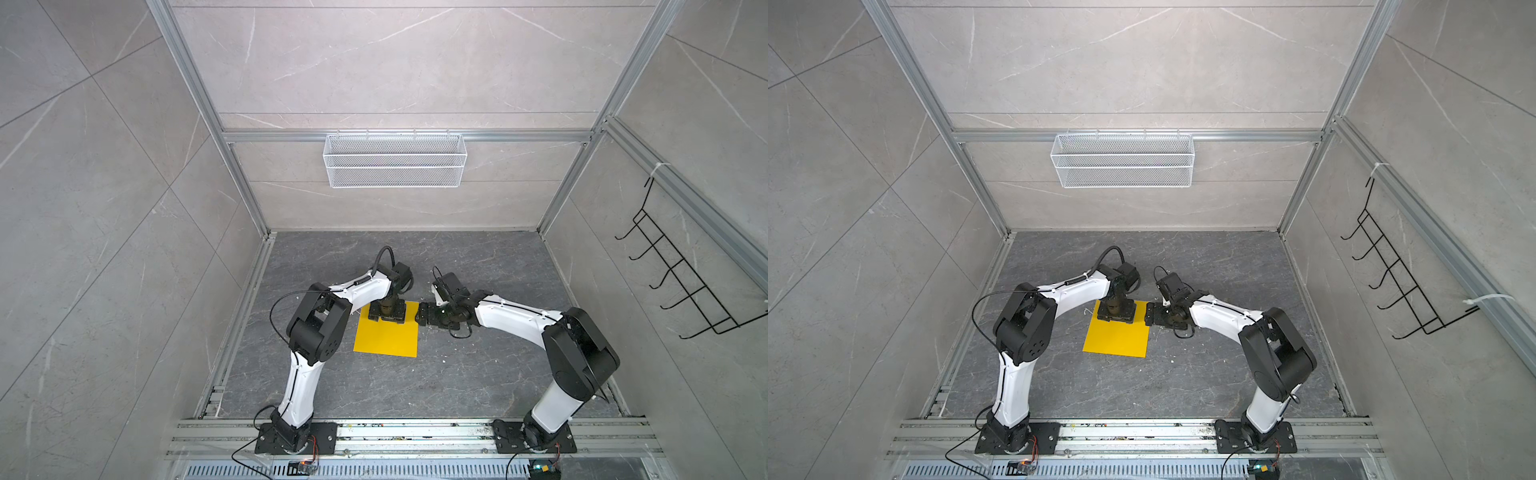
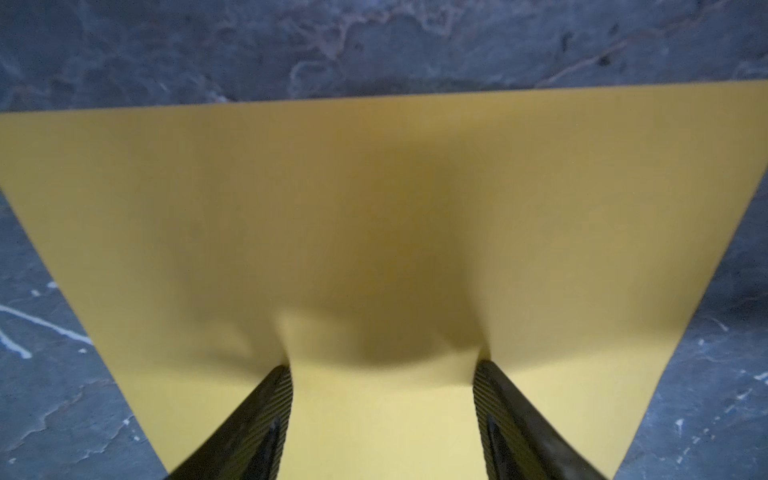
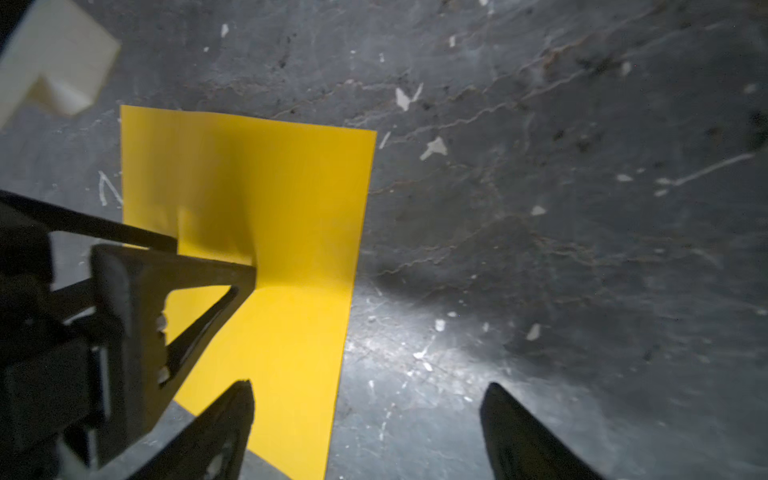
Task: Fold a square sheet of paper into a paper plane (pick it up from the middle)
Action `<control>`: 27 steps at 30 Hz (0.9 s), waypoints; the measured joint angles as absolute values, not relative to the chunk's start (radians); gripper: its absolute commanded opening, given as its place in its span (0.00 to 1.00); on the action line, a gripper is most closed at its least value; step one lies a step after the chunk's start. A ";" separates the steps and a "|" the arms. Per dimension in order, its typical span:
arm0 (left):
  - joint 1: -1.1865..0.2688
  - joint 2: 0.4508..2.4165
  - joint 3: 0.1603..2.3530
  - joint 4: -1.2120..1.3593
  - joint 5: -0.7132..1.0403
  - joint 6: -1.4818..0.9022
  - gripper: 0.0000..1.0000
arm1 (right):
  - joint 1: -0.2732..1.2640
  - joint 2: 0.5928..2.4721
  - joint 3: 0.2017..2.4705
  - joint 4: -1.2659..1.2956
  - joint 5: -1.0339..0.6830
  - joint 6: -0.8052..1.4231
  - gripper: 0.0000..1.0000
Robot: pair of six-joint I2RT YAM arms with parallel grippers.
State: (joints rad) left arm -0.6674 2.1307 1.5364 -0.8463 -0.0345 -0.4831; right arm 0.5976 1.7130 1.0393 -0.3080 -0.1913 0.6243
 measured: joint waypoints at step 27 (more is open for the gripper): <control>-0.617 2.049 1.430 -0.732 0.050 -0.479 0.72 | 0.595 1.903 1.106 -0.221 -0.406 0.682 0.33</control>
State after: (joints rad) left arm -0.6170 2.0491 1.4296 -0.7319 0.0498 -0.4793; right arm 0.5949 1.9034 1.1061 -0.2211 -0.4061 0.6819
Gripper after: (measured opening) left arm 0.689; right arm 0.327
